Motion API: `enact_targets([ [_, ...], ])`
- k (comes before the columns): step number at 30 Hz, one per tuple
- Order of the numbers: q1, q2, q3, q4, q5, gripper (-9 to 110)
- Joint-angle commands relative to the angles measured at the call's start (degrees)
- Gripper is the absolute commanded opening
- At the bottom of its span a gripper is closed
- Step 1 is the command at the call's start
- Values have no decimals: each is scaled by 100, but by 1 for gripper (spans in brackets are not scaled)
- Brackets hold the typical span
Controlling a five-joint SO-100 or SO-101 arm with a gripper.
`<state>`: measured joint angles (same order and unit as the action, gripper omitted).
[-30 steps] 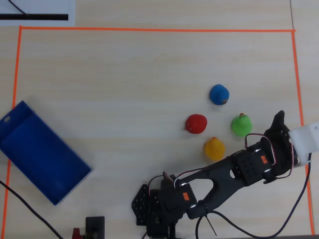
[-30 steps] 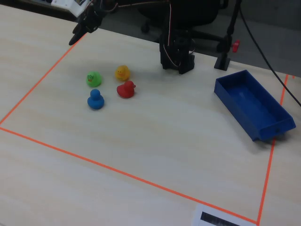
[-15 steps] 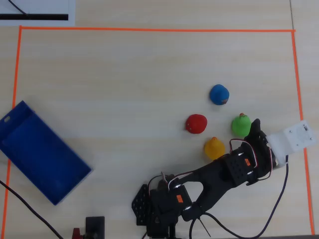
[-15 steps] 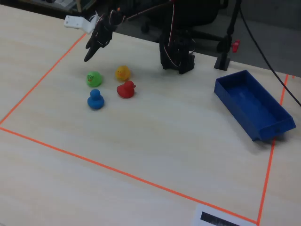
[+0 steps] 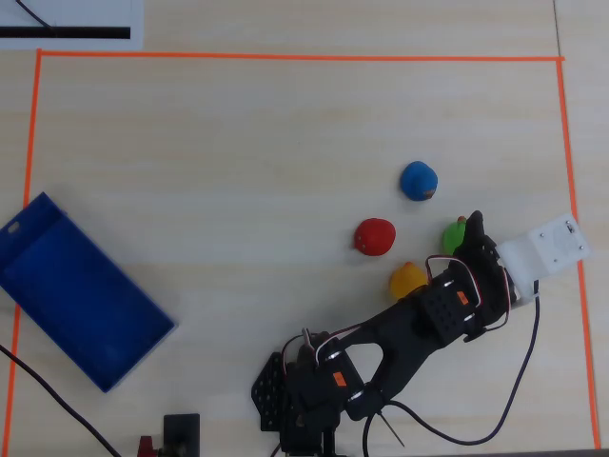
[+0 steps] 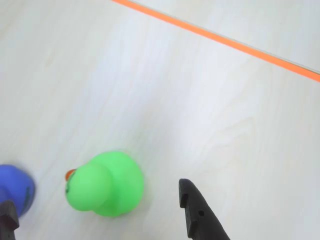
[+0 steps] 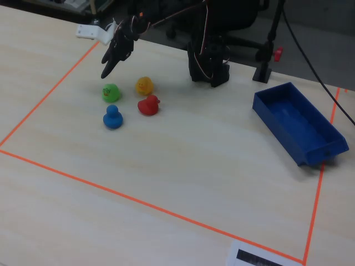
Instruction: Grasp green duck and put it into box.
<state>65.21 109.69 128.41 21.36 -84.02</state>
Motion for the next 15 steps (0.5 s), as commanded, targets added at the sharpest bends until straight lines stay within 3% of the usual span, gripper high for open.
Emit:
enact_targets([
  [1, -132, 70, -62, -202, 79, 43],
  [15, -387, -492, 316, -923, 220, 43],
])
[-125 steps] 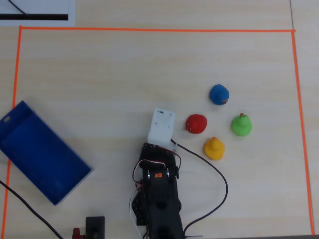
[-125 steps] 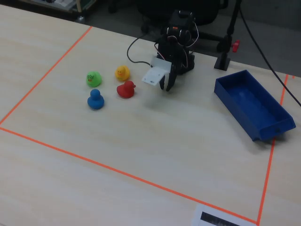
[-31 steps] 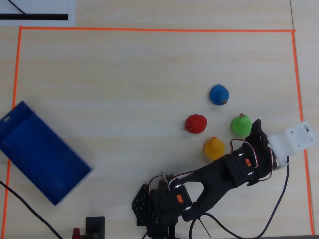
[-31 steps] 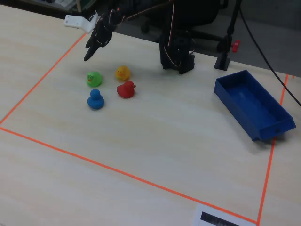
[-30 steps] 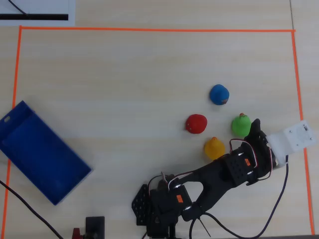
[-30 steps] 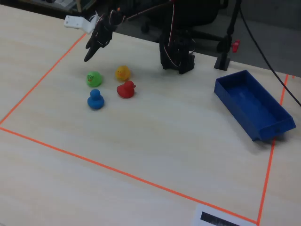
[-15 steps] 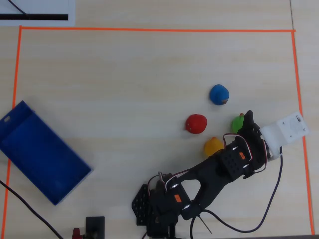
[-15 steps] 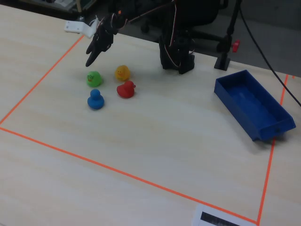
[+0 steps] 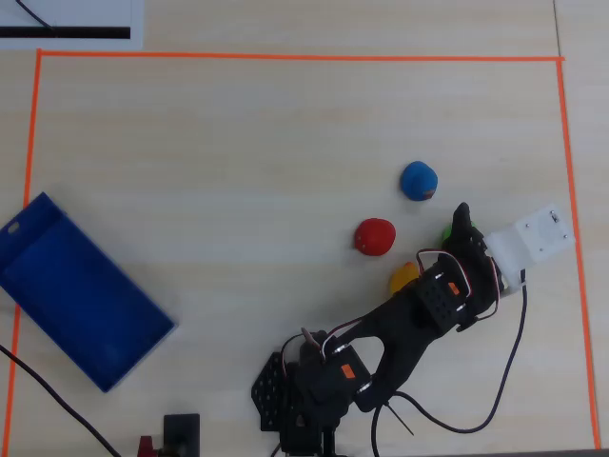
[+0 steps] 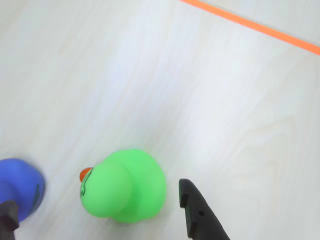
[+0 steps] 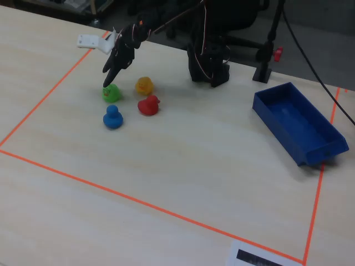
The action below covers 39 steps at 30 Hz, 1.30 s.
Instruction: Grasp green duck and put it into box.
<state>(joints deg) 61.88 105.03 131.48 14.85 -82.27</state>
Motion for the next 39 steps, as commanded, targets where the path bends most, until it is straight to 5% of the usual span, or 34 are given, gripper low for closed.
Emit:
enact_targets([
  [1, -62, -79, 18, -334, 44, 43],
  [39, -44, -1239, 396, -1547, -360, 39],
])
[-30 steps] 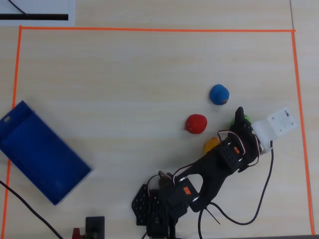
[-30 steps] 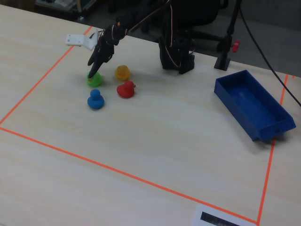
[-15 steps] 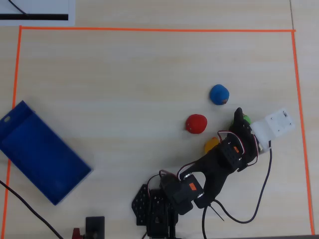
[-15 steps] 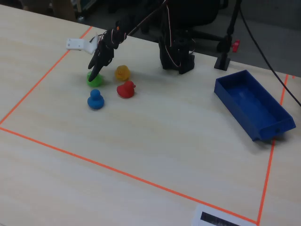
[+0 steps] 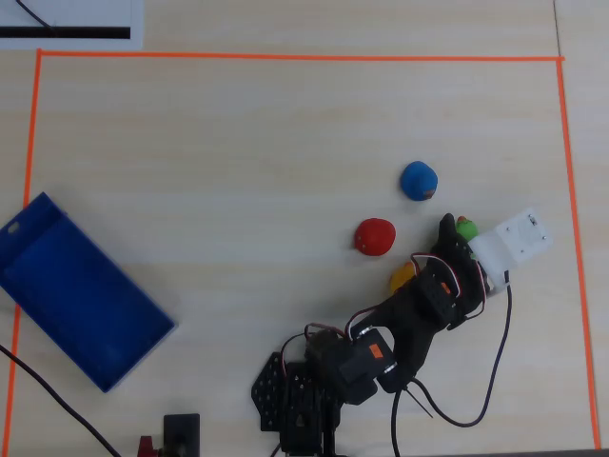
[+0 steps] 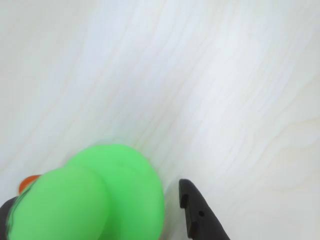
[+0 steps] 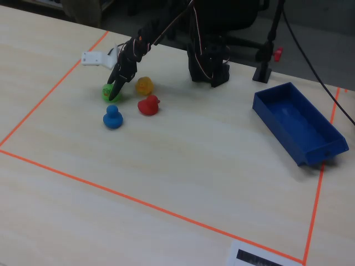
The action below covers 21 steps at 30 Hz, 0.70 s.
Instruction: Grasp green duck and put it into box.
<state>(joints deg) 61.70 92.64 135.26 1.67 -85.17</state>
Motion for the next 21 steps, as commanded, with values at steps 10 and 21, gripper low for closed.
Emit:
enact_targets([
  [10, -281, 18, 272, -237, 0, 0],
  [21, -439, 1424, -325, 1679, 1011, 0],
])
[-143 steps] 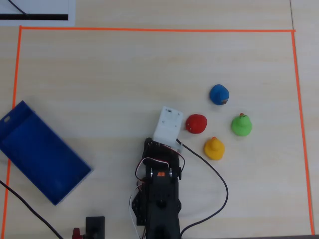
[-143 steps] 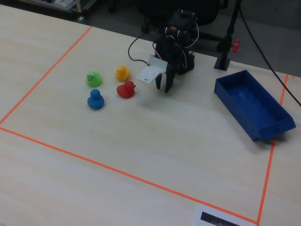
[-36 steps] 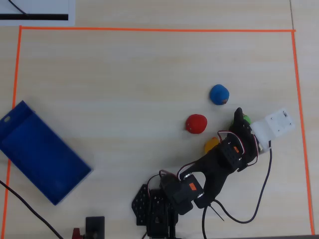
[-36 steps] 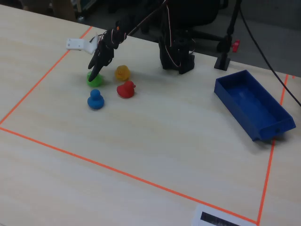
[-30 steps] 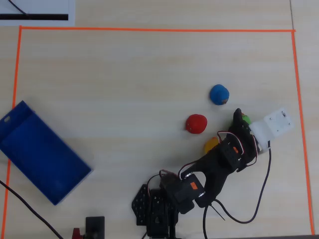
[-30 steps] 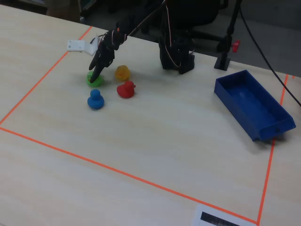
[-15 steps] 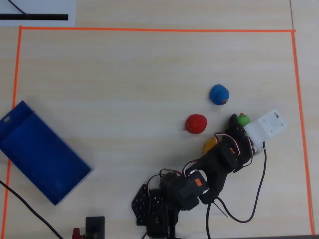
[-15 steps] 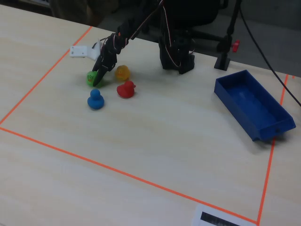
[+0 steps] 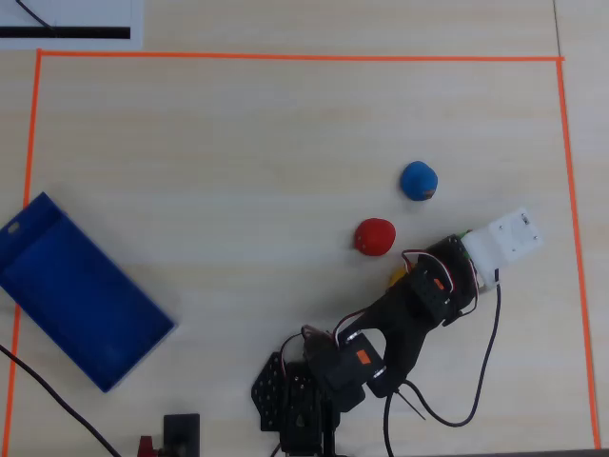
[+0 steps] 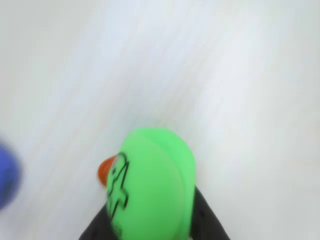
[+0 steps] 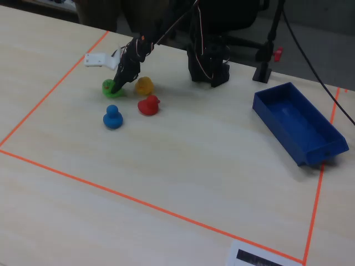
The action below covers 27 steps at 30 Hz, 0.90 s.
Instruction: Grasp green duck and put it into box.
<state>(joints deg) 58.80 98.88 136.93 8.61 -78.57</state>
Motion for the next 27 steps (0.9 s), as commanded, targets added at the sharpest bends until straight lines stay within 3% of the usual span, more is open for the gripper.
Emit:
enact_targets([
  [1, -237, 1081, -624, 1380, 510, 0],
  [8, -1784, 2417, -3085, 5827, 2021, 0],
  [14, -4729, 2558, -5177, 8895, 3744, 0],
  [21, -8367, 2338, -4614, 9053, 5660, 0],
  [27, -10626, 1705, -4456, 8525, 6038, 0],
])
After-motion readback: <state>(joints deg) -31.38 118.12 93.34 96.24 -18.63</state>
